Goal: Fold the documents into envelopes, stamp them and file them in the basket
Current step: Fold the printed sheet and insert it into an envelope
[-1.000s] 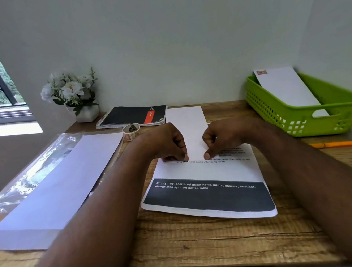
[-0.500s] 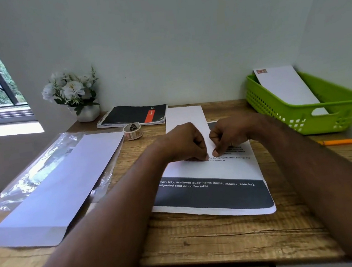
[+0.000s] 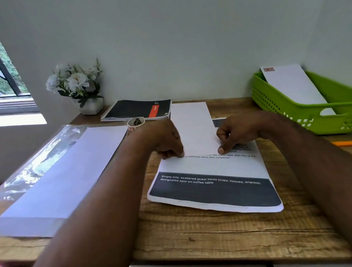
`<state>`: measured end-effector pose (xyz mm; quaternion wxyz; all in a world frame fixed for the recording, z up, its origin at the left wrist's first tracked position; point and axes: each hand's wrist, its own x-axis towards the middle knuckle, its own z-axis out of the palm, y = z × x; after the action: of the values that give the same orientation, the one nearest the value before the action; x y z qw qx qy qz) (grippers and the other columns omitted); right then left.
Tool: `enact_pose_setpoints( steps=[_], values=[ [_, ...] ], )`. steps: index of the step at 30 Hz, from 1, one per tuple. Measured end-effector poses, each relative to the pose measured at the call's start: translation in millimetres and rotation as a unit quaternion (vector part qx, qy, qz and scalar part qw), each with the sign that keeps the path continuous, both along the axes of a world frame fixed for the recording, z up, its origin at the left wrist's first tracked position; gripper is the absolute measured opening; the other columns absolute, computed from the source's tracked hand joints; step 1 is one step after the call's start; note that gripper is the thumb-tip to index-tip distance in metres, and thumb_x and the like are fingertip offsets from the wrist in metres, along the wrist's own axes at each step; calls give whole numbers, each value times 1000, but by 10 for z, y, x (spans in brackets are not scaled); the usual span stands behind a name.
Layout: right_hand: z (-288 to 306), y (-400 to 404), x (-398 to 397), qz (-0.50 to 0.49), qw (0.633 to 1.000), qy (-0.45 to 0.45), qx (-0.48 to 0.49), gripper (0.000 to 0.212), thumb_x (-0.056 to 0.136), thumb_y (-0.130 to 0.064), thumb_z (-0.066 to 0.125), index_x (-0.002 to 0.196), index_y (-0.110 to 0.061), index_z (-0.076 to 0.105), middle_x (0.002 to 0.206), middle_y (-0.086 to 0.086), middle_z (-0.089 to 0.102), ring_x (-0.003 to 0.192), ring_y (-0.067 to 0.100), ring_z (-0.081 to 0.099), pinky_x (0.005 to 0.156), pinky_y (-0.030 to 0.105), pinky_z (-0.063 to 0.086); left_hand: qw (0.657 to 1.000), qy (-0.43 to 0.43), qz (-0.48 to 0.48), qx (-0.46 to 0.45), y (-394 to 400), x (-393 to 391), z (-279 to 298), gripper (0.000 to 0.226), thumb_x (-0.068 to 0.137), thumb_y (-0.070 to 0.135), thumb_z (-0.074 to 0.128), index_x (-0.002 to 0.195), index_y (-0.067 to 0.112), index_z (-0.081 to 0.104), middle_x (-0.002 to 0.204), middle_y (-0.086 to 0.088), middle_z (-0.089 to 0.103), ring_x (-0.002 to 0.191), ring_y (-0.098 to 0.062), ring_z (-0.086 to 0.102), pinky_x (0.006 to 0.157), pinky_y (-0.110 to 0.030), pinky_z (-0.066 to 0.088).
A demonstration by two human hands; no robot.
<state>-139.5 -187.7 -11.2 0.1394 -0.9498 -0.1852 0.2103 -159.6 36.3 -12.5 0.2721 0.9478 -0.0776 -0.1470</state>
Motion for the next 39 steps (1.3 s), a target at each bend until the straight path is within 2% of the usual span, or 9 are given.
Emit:
enact_pose_setpoints(
  steps=[5,9,11,14,18,23,27,31,39],
  values=[
    [-5,-10,18,0,1000,6,7,34,77,-32,78,59,-19,52,54,-12,53,61,8,46,62,26,37,999,23,3,44,218,-7,82,9,74,9,81,75,8,72,72,-6,71,60,-15,64,58,-24,54],
    [0,-17,-12,-1,1000,11,15,33,78,-31,77,60,-19,52,57,-10,53,61,8,45,59,25,36,989,-132,-48,50,109,-39,7,13,73,16,79,67,14,68,63,4,65,60,-11,57,61,-24,45],
    [8,-12,-28,-3,1000,13,17,33,78,-31,77,60,-19,52,59,-8,53,62,9,45,60,25,36,981,-168,-95,27,-95,-107,-29,11,76,21,78,72,18,68,68,9,61,63,-8,55,61,-22,44],
    [17,-4,-41,-6,1000,19,24,33,80,-30,75,61,-19,50,60,-7,52,62,8,44,59,23,35,976,-164,-138,37,-308,-141,-77,13,78,27,79,85,19,72,76,14,60,67,-5,55,60,-18,41],
    [8,-44,-72,9,997,38,59,34,81,-31,74,65,-19,47,60,-7,49,57,6,41,54,19,33,976,-175,-122,50,-321,-68,-97,17,78,20,80,93,13,78,88,1,74,71,-9,63,77,-29,55],
    [-36,-94,-73,33,996,-11,76,29,70,-33,83,77,-21,57,72,-11,57,65,3,48,61,20,39,972,-183,-132,64,-333,-51,-77,16,79,22,78,91,11,76,90,-2,74,67,-7,60,77,-31,55],
    [-42,-98,-66,33,993,-26,111,32,65,-33,85,91,-28,67,79,-11,65,69,2,53,67,24,41,975,-155,-150,46,-308,-47,-47,18,77,25,80,88,12,76,88,-1,74,76,-14,67,82,-36,58],
    [-24,-85,-85,34,991,-49,121,31,68,-31,84,97,-31,73,89,-9,68,64,-4,52,64,16,40,974,-151,-162,40,-299,-36,-24,16,79,16,78,94,11,76,94,-2,75,82,-14,68,86,-37,57],
    [21,32,-106,71,988,-135,-7,26,74,-35,79,99,-27,75,103,-12,68,79,2,58,68,19,44,966,-183,-177,49,-302,-38,-41,17,81,14,74,97,10,76,95,-2,75,82,-13,68,86,-36,57]
  ],
)
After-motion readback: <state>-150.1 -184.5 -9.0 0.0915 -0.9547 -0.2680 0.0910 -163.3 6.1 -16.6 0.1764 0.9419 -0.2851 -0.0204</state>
